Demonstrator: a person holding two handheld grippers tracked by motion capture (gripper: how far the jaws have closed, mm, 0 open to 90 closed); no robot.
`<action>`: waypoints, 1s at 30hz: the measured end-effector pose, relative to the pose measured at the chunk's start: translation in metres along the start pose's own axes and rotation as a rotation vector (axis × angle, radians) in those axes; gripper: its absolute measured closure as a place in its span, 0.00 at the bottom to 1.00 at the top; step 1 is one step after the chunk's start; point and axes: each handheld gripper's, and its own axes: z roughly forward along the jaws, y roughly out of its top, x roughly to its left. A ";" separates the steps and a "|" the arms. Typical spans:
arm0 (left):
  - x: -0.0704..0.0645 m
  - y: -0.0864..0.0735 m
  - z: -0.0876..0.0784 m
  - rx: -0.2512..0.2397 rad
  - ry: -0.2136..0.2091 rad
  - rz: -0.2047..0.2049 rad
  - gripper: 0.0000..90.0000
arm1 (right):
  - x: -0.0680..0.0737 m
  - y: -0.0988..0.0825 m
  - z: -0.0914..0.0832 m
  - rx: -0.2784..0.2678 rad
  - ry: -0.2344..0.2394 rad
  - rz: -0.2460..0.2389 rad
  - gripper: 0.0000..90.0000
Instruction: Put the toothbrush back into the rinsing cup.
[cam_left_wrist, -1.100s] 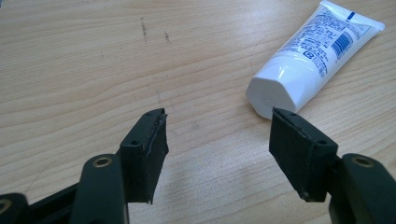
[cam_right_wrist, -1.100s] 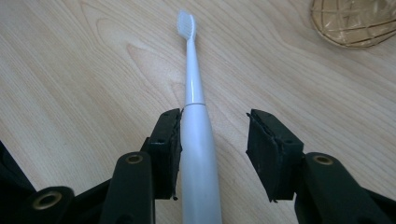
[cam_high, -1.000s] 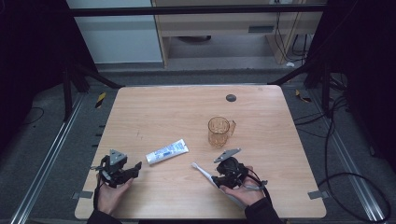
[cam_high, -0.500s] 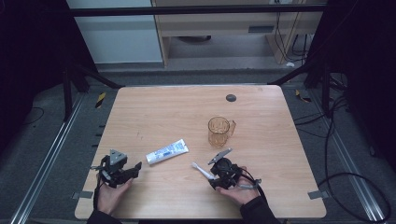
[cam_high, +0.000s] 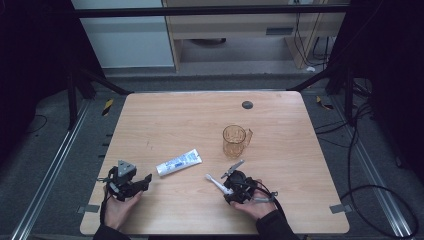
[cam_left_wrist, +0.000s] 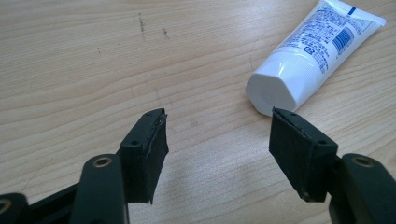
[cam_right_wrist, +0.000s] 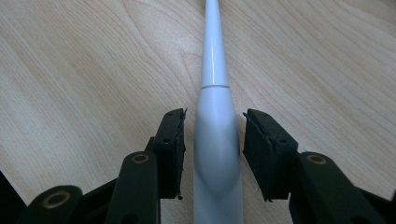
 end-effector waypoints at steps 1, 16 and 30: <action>0.000 0.000 0.000 0.000 -0.001 -0.001 0.40 | 0.000 0.000 0.001 0.004 0.000 -0.006 0.65; 0.000 0.000 0.000 0.006 -0.002 -0.002 0.40 | 0.000 -0.001 0.005 0.037 -0.006 -0.006 0.73; 0.000 0.000 0.000 0.007 -0.003 -0.002 0.41 | 0.000 0.000 0.004 0.043 -0.012 0.007 0.75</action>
